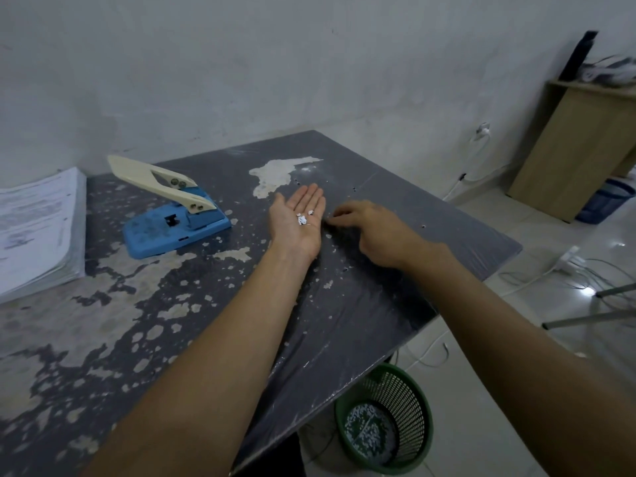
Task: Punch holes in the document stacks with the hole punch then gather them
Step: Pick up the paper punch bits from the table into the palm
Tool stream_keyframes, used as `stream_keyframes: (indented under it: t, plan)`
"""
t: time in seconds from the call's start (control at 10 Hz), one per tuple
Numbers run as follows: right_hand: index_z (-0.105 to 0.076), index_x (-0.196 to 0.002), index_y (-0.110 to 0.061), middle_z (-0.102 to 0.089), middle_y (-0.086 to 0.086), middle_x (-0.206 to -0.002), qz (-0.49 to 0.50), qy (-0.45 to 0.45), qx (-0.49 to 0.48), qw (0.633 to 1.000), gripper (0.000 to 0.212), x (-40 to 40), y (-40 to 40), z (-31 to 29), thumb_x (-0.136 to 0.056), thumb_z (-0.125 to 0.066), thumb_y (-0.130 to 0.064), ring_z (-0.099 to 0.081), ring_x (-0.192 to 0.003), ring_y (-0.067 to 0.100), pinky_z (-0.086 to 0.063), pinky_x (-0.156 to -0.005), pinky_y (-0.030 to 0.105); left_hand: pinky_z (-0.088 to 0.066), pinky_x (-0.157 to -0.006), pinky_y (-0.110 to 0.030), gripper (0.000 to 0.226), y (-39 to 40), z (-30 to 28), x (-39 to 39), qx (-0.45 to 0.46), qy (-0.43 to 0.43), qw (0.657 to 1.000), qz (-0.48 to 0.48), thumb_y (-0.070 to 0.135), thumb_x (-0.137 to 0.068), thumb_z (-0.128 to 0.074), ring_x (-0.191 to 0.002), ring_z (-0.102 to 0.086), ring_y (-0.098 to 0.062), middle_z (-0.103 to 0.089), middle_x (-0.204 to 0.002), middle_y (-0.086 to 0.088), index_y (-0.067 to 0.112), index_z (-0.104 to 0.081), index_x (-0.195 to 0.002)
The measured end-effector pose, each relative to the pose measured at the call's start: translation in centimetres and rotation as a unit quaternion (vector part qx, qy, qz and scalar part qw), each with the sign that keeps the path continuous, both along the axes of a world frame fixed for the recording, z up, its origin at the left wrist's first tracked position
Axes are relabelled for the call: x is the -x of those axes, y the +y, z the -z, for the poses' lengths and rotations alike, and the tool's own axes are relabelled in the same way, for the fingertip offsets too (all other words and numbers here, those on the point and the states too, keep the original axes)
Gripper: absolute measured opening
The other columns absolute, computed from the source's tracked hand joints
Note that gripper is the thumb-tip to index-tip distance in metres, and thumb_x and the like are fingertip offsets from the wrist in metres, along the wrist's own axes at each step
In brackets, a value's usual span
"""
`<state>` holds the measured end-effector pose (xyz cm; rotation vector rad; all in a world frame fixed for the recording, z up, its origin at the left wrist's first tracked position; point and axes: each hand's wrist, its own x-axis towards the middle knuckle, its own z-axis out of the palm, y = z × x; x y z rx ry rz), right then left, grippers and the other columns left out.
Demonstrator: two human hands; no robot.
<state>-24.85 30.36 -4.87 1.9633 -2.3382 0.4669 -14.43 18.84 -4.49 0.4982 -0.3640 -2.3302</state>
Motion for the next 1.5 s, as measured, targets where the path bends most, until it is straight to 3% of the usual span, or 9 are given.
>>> stream_keyframes:
  t: [0.2, 0.3, 0.4, 0.6, 0.8, 0.9, 1.3, 1.4, 1.5]
  plan:
    - [-0.07, -0.123, -0.017, -0.057, 0.005, -0.138, 0.039, 0.032, 0.017, 0.999, 0.062, 1.3, 1.3, -0.4, -0.078, -0.046, 0.018, -0.049, -0.126, 0.025, -0.041, -0.105, 0.037, -0.036, -0.114, -0.044, 0.058, 0.0, 0.0, 0.2, -0.003, -0.001, 1.0, 0.003, 0.036, -0.108, -0.026, -0.133, -0.046, -0.037, -0.048, -0.14, -0.028, -0.012, -0.041, -0.138]
    - [-0.073, -0.115, -0.009, -0.063, 0.009, -0.13, 0.081, 0.006, 0.059, 0.995, 0.055, 2.0, 1.5, -0.8, -0.076, -0.045, 0.018, -0.055, -0.12, 0.03, -0.043, -0.104, 0.038, -0.036, -0.113, -0.043, 0.058, 0.1, 0.0, 0.2, 0.001, -0.004, 1.0, 0.004, 0.035, -0.108, -0.026, -0.132, -0.047, -0.037, -0.048, -0.14, -0.028, -0.012, -0.041, -0.137]
    - [-0.069, -0.119, -0.006, -0.065, 0.013, -0.124, 0.106, -0.005, 0.054, 0.993, 0.048, 2.0, 1.0, -0.6, -0.082, -0.047, 0.014, -0.058, -0.114, 0.032, -0.046, -0.099, 0.039, -0.036, -0.113, -0.043, 0.058, 0.1, 0.0, 0.2, 0.001, -0.005, 1.0, 0.003, 0.036, -0.108, -0.026, -0.132, -0.047, -0.037, -0.049, -0.14, -0.028, -0.012, -0.041, -0.137]
    - [-0.067, -0.119, -0.007, -0.064, 0.012, -0.12, 0.049, 0.04, 0.04, 0.997, 0.031, -0.1, 0.4, 0.2, -0.095, -0.048, -0.002, -0.055, -0.111, 0.03, -0.047, -0.093, 0.041, -0.036, -0.113, -0.044, 0.059, 0.3, 0.0, 0.2, 0.009, -0.005, 1.0, 0.004, 0.036, -0.107, -0.027, -0.132, -0.047, -0.037, -0.048, -0.139, -0.029, -0.012, -0.041, -0.137]
    - [-0.068, -0.123, -0.011, -0.064, 0.009, -0.126, 0.005, 0.084, 0.006, 0.996, 0.041, 0.4, 0.8, -0.5, -0.088, -0.057, 0.007, -0.057, -0.115, 0.026, -0.048, -0.097, 0.038, -0.036, -0.113, -0.043, 0.058, 0.2, 0.2, 0.2, 0.011, -0.007, 1.0, 0.007, 0.035, -0.107, -0.027, -0.132, -0.047, -0.036, -0.049, -0.14, -0.028, -0.012, -0.04, -0.138]
    - [-0.072, -0.116, -0.01, -0.068, 0.008, -0.12, -0.005, 0.103, -0.004, 0.995, 0.036, 0.6, 0.8, -1.1, -0.087, -0.058, 0.007, -0.061, -0.11, 0.025, -0.049, -0.096, 0.037, -0.037, -0.113, -0.043, 0.057, 0.1, 0.1, 0.2, 0.009, -0.006, 1.0, 0.007, 0.035, -0.107, -0.027, -0.132, -0.048, -0.036, -0.049, -0.139, -0.028, -0.012, -0.041, -0.137]
    - [-0.074, -0.094, -0.006, -0.071, 0.014, -0.093, 0.043, 0.18, -0.071, 0.98, 0.021, -0.8, 0.5, -2.6, -0.088, -0.055, 0.002, -0.065, -0.086, 0.03, -0.054, -0.08, 0.041, -0.037, -0.113, -0.044, 0.057, 0.0, 0.2, 0.4, 0.0, -0.004, 1.0, 0.005, 0.035, -0.107, -0.027, -0.131, -0.049, -0.037, -0.05, -0.138, -0.028, -0.012, -0.042, -0.136]
    - [-0.066, -0.08, -0.002, -0.065, 0.015, -0.08, 0.078, 0.187, -0.086, 0.976, 0.014, -1.5, 0.0, -2.7, -0.086, -0.055, 0.004, -0.061, -0.077, 0.034, -0.052, -0.07, 0.04, -0.037, -0.112, -0.044, 0.058, 0.0, 0.2, 0.4, 0.0, -0.005, 1.0, 0.003, 0.036, -0.107, -0.027, -0.13, -0.049, -0.037, -0.051, -0.137, -0.028, -0.012, -0.043, -0.135]
    - [-0.031, -0.056, -0.01, -0.033, 0.007, -0.057, 0.11, 0.201, -0.084, 0.97, 0.042, -2.1, -0.6, -2.8, -0.083, -0.057, 0.008, -0.051, -0.064, 0.035, -0.038, -0.059, 0.036, -0.037, -0.112, -0.044, 0.058, 0.1, 0.2, 0.4, 0.001, -0.007, 1.0, 0.002, 0.036, -0.107, -0.027, -0.13, -0.049, -0.037, -0.051, -0.137, -0.028, -0.012, -0.043, -0.135]
